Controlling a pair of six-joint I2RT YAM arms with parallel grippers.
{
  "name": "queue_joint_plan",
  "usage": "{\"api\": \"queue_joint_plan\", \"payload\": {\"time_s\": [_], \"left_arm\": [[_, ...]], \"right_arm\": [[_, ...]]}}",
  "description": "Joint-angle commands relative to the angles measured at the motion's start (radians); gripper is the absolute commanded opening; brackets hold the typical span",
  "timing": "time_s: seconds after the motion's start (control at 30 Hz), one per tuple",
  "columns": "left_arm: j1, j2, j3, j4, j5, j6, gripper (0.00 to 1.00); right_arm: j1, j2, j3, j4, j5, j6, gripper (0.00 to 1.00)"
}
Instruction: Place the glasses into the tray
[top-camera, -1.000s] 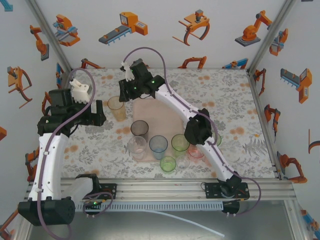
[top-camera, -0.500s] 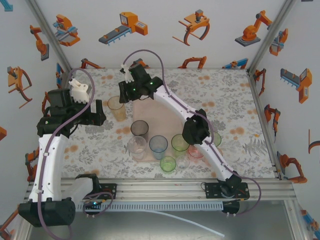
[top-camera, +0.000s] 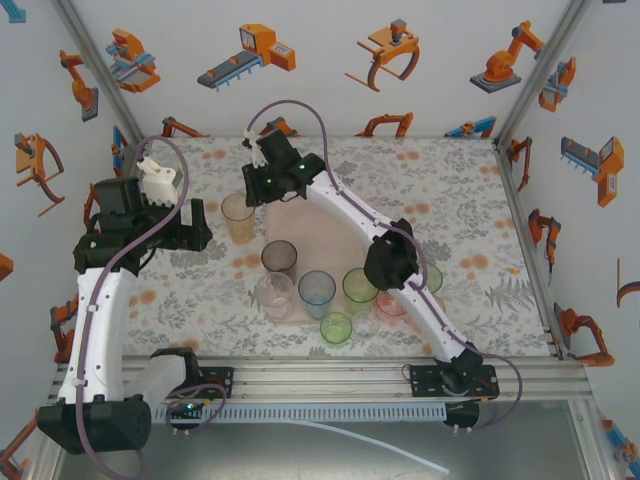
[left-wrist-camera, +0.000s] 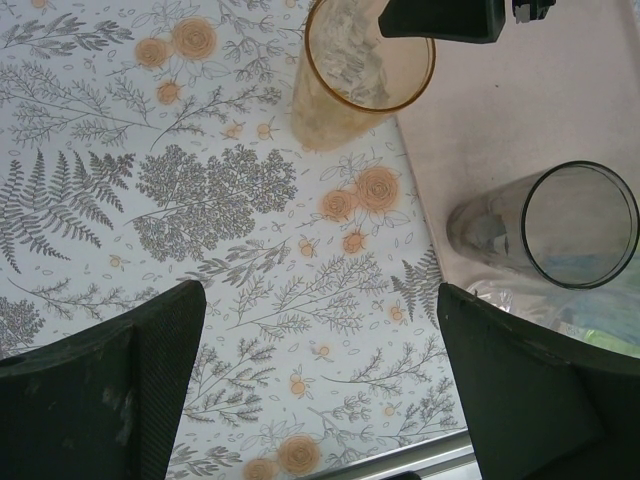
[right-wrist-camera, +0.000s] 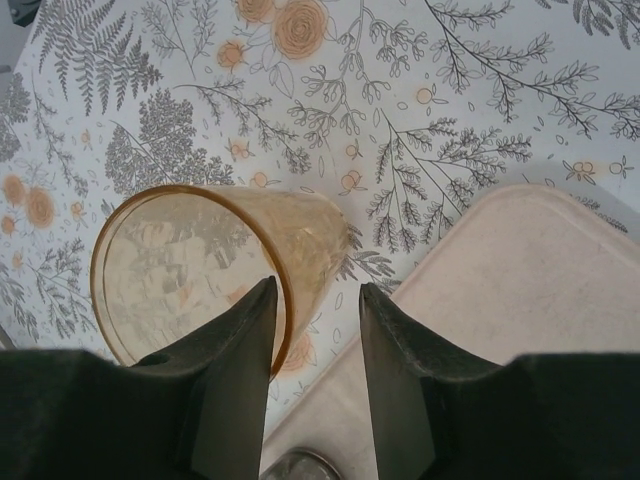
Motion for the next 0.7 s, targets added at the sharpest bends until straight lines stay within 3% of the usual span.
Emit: {"api": "queue_joint_plan", "payload": {"time_s": [0.0,0.67], "left_arm": [[0.005,-0.010,-0.015,0.017,0.021,-0.008,0.89],[0.013,-0.011,-0.023,0.023,0.021,-0.008,0.90]], "right_arm": [[0.004,0.003,0.030,-0.030,0.020,-0.015,0.38],[0.004,-0.006,0.024,-0.052,0.021,-0.022,0.16]]}}
